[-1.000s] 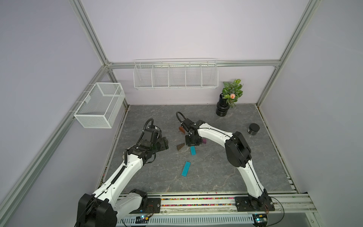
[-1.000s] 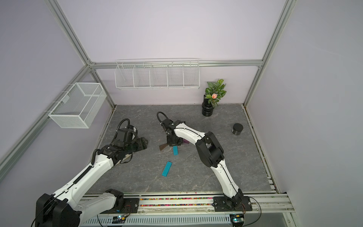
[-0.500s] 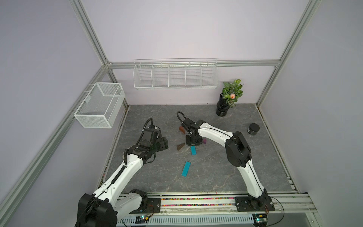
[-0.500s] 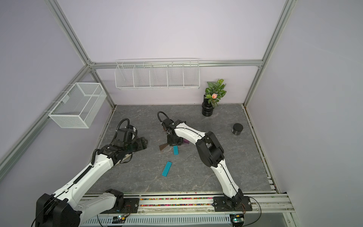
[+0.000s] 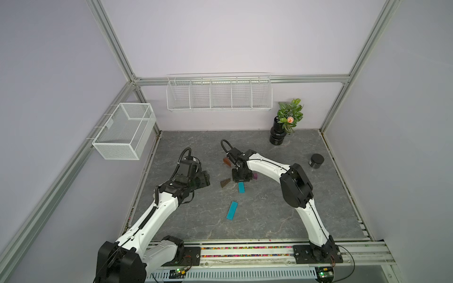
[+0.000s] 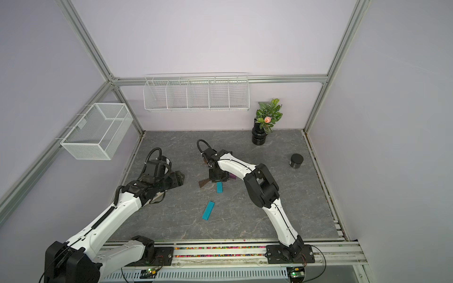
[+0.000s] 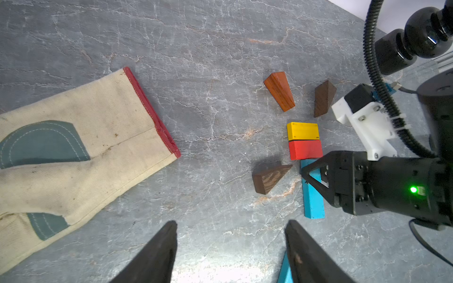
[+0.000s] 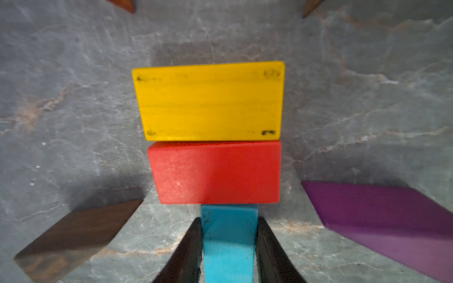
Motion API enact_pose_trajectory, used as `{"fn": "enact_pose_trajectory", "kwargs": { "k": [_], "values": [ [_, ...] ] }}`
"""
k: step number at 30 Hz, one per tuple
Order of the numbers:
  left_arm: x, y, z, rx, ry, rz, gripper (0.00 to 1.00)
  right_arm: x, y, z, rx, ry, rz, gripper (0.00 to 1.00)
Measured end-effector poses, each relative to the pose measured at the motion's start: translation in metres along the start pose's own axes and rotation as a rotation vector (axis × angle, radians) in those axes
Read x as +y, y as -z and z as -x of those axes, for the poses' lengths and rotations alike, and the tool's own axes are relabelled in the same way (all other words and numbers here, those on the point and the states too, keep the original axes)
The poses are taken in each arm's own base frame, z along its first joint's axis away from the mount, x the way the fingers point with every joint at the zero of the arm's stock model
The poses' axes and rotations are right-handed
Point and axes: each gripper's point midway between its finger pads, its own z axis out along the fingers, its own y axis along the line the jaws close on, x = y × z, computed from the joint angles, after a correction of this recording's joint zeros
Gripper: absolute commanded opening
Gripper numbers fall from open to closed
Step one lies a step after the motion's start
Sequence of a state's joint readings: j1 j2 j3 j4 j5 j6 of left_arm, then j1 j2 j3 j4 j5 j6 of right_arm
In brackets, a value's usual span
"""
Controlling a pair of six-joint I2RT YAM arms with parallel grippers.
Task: Assemble a small pinwheel with building blocks
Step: Assemble the building block at the center of the board.
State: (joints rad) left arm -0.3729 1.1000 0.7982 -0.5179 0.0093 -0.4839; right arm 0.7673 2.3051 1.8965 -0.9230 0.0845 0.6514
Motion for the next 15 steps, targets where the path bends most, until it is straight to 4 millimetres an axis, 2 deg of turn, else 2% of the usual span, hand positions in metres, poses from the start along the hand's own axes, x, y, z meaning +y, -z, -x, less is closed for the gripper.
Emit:
{"fn": "enact_pose_trajectory", "kwargs": {
  "k": [15],
  "values": [
    [-0.0001,0.0000,0.0000,0.000,0.000,0.000,0.72,0.0016,0.0000,0.0012,-0.005,0.000,0.007,0.39]
  ]
}}
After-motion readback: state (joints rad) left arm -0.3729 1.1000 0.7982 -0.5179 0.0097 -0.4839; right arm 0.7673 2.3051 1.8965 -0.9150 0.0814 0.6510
